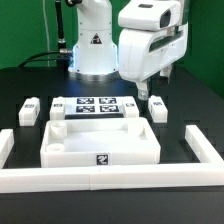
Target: Assemble desk
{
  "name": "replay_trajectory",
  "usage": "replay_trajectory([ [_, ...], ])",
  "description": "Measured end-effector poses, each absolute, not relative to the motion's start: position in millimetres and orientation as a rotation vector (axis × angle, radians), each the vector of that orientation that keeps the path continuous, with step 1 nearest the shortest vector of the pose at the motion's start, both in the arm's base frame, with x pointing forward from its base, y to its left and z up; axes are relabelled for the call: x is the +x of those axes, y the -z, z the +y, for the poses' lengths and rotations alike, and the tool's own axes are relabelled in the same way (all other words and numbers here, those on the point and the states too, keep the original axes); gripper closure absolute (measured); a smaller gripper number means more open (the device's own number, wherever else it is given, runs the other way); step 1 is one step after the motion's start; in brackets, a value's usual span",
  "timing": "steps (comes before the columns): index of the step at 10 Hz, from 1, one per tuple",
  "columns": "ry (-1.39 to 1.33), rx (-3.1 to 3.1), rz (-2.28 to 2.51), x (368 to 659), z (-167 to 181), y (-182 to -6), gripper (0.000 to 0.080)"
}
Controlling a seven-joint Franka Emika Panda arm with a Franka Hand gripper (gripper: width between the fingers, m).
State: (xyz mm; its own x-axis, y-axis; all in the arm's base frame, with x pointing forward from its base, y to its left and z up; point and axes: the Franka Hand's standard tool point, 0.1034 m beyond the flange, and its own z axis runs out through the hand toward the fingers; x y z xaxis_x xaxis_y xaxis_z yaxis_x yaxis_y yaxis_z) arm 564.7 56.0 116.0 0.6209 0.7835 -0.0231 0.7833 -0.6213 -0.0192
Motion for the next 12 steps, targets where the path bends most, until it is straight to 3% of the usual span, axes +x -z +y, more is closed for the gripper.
replay_trajectory([
  [8,-0.089,-2.778,-1.404,565.5,49.9,-122.7,0.015],
  [12,-0.082,-2.35,-1.995,533.5,-18.2,-94.5,0.015],
])
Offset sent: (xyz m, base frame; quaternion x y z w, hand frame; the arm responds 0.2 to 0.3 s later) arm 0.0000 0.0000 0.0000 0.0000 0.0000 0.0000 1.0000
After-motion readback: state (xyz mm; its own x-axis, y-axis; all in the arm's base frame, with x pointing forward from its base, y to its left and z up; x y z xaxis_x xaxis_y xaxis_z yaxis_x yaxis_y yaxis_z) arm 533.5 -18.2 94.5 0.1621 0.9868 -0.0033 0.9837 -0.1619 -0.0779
